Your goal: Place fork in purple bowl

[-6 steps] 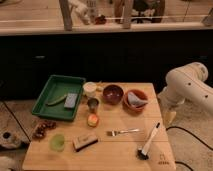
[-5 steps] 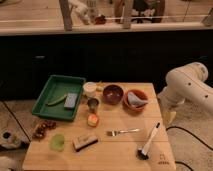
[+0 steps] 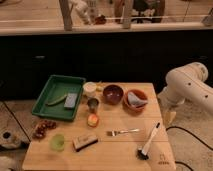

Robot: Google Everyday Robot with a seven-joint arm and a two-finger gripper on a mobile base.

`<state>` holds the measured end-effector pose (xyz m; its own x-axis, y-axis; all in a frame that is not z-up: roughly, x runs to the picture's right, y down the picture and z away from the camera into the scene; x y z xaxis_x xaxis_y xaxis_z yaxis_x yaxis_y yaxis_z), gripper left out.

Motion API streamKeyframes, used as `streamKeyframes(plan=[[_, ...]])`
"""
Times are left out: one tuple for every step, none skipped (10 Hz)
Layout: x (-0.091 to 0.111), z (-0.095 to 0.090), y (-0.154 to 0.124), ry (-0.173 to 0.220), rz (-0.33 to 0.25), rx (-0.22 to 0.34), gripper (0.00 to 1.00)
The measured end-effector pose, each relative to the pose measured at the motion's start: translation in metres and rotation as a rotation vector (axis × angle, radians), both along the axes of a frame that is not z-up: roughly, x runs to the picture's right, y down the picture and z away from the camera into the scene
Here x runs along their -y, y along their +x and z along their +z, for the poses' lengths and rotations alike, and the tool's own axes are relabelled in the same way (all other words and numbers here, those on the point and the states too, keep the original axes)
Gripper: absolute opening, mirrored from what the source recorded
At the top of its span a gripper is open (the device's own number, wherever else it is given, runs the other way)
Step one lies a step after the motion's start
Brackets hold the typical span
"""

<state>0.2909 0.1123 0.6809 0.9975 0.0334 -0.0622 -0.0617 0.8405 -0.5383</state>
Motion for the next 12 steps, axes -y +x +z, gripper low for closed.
streamKeyframes(plan=[[-0.009, -0.002, -0.006, -0.003, -0.026, -0.002, 0.80], [-0.019, -0.005, -0.012, -0.005, -0.049, -0.005, 0.80], [-0.026, -0.009, -0.015, -0.006, -0.062, -0.008, 0.80], [-0.030, -0.009, -0.016, -0.007, -0.072, -0.009, 0.80], [-0.031, -0.007, -0.019, -0.010, -0.082, -0.005, 0.80], [-0.035, -0.007, -0.025, -0.015, -0.094, 0.003, 0.80], [-0.040, -0.009, -0.034, -0.017, -0.104, 0.006, 0.80], [-0.045, -0.012, -0.044, -0.017, -0.121, 0.009, 0.80], [-0.050, -0.014, -0.048, -0.016, -0.134, 0.012, 0.80], [-0.054, -0.015, -0.049, -0.019, -0.141, 0.012, 0.80], [-0.055, -0.014, -0.052, -0.019, -0.151, 0.017, 0.80], [-0.059, -0.016, -0.060, -0.021, -0.165, 0.026, 0.80]])
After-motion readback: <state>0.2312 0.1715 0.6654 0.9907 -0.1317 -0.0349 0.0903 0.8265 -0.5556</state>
